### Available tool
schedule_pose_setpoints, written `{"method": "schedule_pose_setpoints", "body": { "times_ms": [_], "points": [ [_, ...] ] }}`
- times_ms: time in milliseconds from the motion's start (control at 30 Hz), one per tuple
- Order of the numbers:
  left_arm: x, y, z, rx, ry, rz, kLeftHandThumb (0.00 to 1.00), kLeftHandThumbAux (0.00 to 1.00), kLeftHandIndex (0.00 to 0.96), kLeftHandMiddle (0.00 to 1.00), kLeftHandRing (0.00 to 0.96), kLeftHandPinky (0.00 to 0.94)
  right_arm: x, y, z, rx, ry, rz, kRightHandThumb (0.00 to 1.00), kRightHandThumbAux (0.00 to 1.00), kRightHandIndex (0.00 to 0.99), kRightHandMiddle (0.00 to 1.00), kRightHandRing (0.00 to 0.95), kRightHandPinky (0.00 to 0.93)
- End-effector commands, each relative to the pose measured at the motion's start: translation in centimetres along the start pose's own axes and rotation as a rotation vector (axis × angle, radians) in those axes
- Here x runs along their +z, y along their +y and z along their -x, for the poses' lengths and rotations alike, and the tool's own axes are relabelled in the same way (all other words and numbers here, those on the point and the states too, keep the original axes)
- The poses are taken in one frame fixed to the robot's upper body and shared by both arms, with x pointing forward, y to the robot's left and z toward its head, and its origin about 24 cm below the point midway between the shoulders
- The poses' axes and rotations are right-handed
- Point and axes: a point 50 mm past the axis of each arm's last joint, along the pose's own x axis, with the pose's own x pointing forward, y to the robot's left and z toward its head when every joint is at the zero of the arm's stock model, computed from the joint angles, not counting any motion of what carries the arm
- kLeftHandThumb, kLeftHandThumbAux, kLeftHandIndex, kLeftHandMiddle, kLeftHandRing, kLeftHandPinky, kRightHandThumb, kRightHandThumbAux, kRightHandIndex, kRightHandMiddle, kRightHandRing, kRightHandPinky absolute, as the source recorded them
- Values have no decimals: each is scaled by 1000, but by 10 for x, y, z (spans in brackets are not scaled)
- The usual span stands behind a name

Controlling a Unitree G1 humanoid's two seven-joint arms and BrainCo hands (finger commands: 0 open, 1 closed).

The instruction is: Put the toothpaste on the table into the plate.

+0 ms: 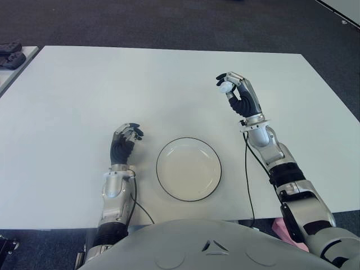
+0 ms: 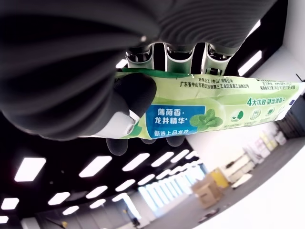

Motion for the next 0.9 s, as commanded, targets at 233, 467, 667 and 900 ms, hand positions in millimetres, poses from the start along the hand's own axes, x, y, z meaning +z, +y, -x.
{"method": "schedule_pose_setpoints", "body": {
  "times_ms": [233,467,667,900],
  "points": [
    [-6,1,1,1,35,-10,694,722,432,549,526,510,31,6,18,195,-174,-98,1000,662,434,428,495,544],
    [-6,1,0,6,37,-14,694,721,432,546,524,509,43,6,24,412,-251,-113,1000,661,449,433,494,531],
    [-6,1,0,2,38,-8,693,721,431,544,521,503,48,6,26,534,-272,-113,1000,663,431,427,488,540],
    [-5,1,-1,-5,35,-12,693,723,430,536,520,503,53,10,31,692,-294,-90,1000,664,401,442,498,544]
  ]
}}
